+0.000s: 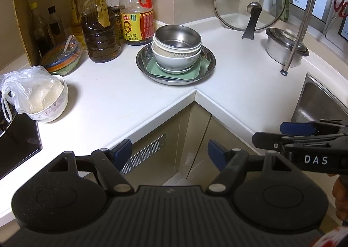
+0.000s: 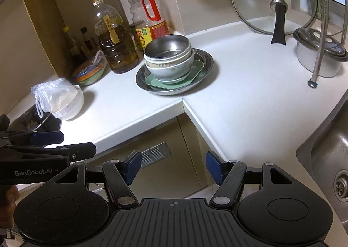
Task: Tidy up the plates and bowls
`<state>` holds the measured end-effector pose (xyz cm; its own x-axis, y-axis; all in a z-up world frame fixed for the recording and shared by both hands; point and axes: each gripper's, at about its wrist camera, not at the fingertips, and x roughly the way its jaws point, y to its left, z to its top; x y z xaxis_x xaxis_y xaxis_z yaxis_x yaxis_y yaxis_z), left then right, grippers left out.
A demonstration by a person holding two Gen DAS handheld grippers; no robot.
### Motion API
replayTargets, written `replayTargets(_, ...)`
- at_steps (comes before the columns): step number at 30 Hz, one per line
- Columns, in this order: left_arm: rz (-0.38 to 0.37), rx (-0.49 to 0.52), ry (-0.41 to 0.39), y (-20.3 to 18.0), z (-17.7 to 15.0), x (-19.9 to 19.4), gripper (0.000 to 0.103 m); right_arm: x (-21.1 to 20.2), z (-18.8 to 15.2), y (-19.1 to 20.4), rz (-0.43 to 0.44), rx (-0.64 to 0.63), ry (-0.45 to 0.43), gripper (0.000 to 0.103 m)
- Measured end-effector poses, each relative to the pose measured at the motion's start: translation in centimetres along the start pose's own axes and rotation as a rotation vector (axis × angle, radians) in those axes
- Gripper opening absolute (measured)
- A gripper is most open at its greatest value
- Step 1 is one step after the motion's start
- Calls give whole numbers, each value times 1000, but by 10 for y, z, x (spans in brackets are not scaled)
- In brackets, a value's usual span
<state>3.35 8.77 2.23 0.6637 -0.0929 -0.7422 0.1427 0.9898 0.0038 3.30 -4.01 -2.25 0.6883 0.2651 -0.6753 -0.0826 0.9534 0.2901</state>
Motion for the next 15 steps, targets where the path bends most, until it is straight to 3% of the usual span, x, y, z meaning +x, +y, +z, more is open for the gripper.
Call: replayTargets(15, -3, -9, 3, -3, 0, 1, 75, 2, 2, -2, 7, 3, 4, 66)
